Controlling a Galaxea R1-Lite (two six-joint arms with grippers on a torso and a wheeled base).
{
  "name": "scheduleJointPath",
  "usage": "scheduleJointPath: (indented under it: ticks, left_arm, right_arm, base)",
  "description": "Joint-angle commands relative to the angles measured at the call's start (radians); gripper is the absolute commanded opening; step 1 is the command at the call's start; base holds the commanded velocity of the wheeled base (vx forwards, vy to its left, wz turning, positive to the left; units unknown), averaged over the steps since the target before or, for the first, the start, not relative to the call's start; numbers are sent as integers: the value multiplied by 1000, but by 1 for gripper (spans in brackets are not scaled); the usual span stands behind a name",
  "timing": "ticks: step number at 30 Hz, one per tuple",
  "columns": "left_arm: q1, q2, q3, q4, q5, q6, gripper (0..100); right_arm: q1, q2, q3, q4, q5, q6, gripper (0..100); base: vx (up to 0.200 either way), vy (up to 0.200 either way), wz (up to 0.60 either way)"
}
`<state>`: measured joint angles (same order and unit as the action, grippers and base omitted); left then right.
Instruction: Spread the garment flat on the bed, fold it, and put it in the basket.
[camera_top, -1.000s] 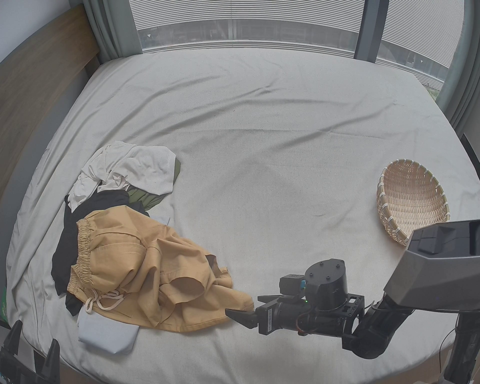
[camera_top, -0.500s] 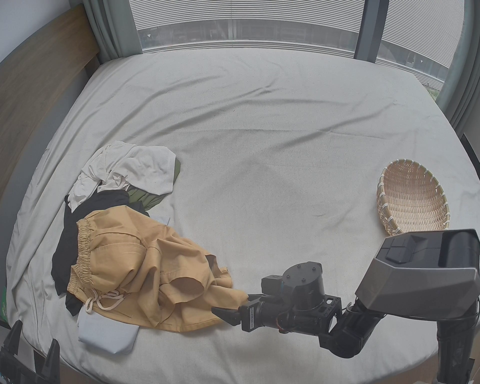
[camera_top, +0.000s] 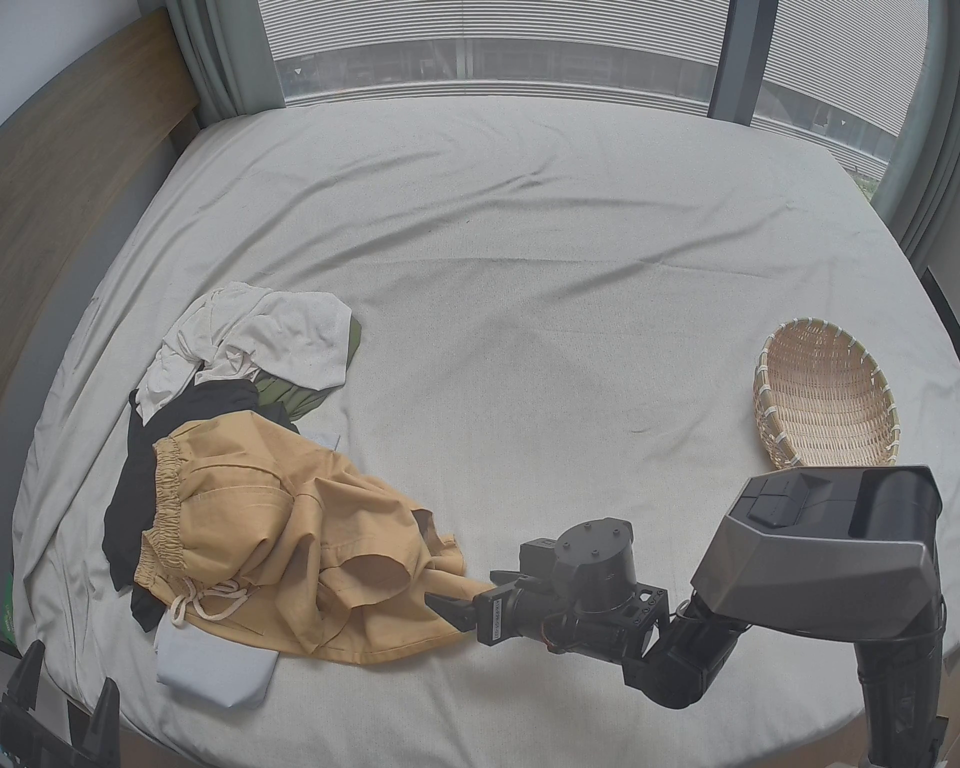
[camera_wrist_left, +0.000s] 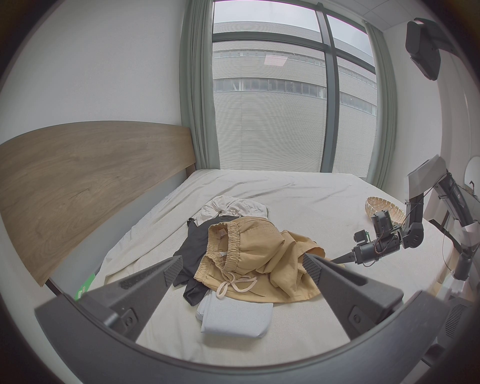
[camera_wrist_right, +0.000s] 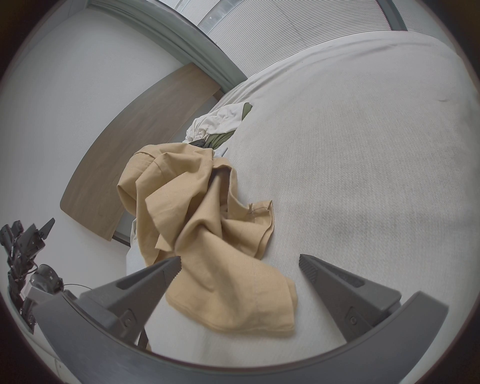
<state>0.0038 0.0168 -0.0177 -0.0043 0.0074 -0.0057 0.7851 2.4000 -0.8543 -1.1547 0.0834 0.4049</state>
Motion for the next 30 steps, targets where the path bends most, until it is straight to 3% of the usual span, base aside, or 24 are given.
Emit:
scheduleJointPath:
  ticks: [1,13,26,28,29,30]
  left_arm:
    - [1,-15,18,0,0,0,100]
    - [1,-15,18,0,0,0,100]
    - [1,-15,18,0,0,0,100]
    - [1,-15,18,0,0,0,100]
    - [1,-15,18,0,0,0,100]
    - [1,-15,18,0,0,0,100]
  right_arm:
    - [3,22,-25,-2,-8,0,0]
    - [-7,-19,34,-65,-44,0,0]
    - [-24,-42,95,-73,-36,-1,0]
    - [-26,-45,103,-71,-5,-9,0]
    - [-26,-45,103,-74,9,-15,100]
    - [-26,-44,103,-77,13,-17,100]
  base:
    - [0,0,0]
    - [0,0,0]
    - [0,0,0]
    - [0,0,0]
    - [0,0,0]
    - [0,0,0]
